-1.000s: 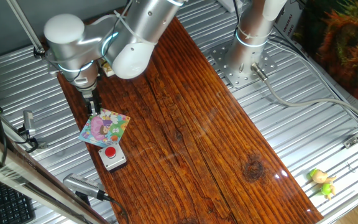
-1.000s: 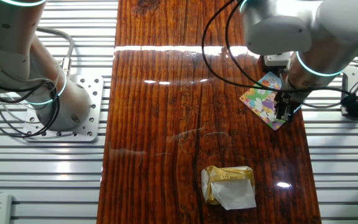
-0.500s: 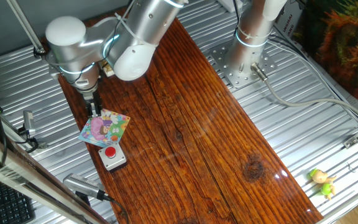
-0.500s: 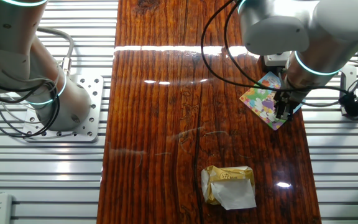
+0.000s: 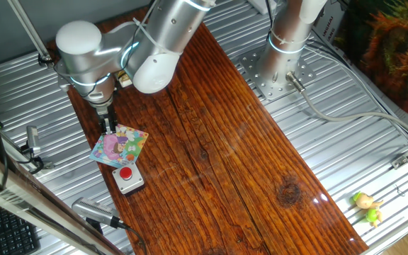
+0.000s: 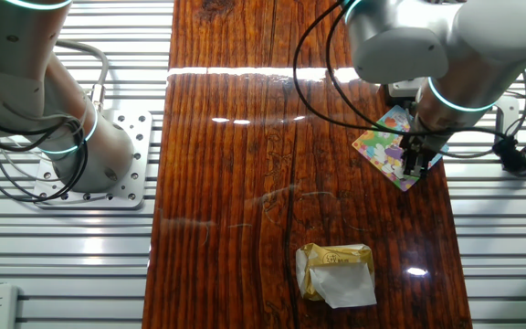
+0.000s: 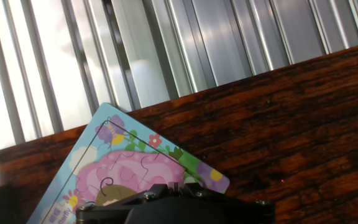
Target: Assemble one piece of a puzzle
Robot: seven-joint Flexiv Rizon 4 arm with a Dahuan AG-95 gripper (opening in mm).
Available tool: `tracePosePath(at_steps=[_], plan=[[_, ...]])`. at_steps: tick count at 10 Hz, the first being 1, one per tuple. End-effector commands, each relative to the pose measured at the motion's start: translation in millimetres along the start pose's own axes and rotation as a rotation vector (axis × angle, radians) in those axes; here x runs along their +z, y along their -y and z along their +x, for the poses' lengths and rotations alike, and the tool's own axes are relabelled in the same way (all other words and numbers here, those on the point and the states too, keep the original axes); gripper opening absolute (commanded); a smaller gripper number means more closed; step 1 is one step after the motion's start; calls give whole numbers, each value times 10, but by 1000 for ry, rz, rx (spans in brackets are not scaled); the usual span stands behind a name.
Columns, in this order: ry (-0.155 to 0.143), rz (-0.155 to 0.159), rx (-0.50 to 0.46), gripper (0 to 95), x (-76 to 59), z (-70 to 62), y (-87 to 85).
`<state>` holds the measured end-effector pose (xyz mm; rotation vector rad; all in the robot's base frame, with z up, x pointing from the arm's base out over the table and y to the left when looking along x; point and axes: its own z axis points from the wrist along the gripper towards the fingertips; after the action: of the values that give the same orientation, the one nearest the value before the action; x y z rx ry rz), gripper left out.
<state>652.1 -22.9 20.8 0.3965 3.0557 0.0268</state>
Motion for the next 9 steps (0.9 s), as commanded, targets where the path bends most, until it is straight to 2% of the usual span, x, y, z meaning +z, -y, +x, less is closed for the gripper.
tracePosePath(at_steps=[1, 9], plan=[[3, -1, 0, 0, 7, -2, 2], [10, -2, -1, 0, 23, -2, 19]])
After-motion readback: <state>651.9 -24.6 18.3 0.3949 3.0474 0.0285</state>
